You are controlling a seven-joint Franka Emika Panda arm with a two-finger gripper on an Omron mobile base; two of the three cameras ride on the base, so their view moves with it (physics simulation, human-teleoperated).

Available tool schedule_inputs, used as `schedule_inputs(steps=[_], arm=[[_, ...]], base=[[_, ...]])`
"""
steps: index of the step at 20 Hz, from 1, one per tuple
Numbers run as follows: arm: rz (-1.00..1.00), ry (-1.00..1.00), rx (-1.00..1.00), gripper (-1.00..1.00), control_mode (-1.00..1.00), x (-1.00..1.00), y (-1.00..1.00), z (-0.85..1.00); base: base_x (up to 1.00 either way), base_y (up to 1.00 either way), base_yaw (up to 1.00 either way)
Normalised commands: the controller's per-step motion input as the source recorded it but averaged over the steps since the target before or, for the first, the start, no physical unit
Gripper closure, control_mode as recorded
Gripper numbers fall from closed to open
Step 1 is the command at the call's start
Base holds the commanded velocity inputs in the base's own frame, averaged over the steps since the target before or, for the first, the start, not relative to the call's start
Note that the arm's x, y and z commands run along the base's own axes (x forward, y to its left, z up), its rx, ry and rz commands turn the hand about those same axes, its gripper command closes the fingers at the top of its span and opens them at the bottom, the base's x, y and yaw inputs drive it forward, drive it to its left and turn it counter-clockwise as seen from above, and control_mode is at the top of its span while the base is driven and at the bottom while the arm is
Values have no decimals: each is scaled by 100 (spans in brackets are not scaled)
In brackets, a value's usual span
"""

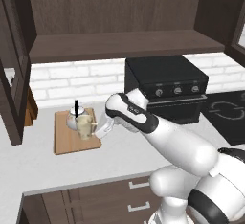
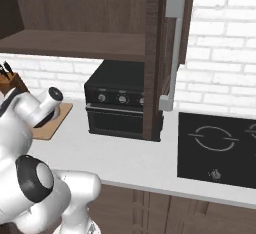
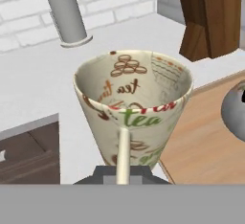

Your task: Pick the kettle from the counter and place it on the tray. Then pick the mug from the cabinet and place it on the tray. Then close the cabinet doors.

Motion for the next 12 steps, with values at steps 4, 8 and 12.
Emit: schedule_inputs(steps=[4, 8, 12], arm=[[2, 1, 0, 100, -100, 51, 14, -38], [3, 3, 0, 100, -100, 49, 29, -53], [3, 1, 0, 100, -100, 51, 28, -46]], base=[[0, 0, 0], [0, 0, 0], [0, 0, 0]])
